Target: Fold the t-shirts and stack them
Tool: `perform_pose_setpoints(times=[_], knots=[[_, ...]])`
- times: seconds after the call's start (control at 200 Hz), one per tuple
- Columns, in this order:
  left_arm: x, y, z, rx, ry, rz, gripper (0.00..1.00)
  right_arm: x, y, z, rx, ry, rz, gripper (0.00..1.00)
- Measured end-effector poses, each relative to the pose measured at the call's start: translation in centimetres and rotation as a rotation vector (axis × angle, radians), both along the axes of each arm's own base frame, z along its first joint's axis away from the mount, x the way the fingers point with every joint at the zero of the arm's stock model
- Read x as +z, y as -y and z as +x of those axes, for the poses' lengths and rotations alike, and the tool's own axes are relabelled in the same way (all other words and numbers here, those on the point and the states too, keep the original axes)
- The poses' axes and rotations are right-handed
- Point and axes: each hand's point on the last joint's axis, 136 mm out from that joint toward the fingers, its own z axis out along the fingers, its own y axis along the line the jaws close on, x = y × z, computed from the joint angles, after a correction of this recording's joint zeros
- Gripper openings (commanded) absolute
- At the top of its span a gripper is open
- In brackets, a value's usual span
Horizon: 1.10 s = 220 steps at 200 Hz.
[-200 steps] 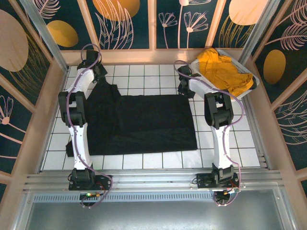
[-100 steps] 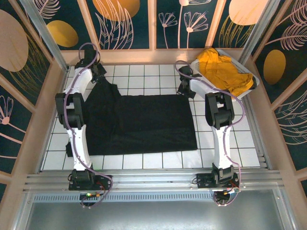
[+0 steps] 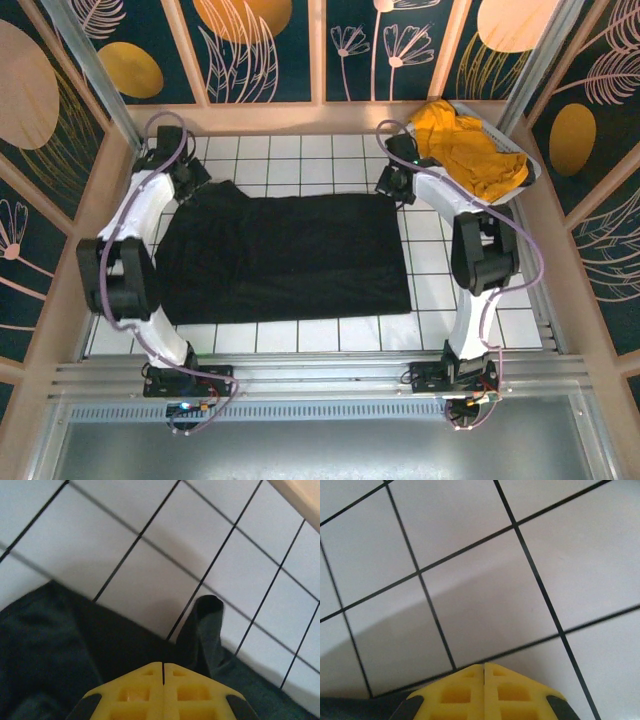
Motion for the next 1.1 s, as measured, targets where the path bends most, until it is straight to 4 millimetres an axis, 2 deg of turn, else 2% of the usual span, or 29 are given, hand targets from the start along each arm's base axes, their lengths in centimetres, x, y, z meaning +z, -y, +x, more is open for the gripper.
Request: perform_pose_setpoints(times=[0.13,0.295,0.38,0.495,0.666,0.916,1.101], knots=[[1.1,-1.1,-5.6,0.088,0.01,0.02,0.0,-0.2,0.4,-3.0,0.019,-0.022,0.02,0.0],[0.9,-2.6,-12.7,0.217,0.012,0.038,0.0,-2.8,1.5,-7.4,0.026,-0.111,0.021,0.0],[0.3,-3.2,-15.1,0.269,0.01,0.048,0.0,-4.0,2.0,-8.9,0.025,-0.152,0.026,0.0],[-1.6,-3.7,-17.9,0.334,-0.034,0.052,0.0,-5.7,2.6,-10.5,0.025,-0.21,0.036,0.0],[-3.8,-4.3,-21.0,0.433,-0.089,0.044,0.0,-6.3,3.2,-10.9,0.01,-0.234,0.055,0.0],[-3.2,-4.9,-22.2,0.519,-0.058,0.032,0.0,-6.2,3.3,-11.4,0.021,-0.247,0.049,0.0],[-3.4,-5.3,-23.1,0.571,-0.072,0.042,0.0,-4.8,2.9,-12.2,0.044,-0.24,0.052,0.0]])
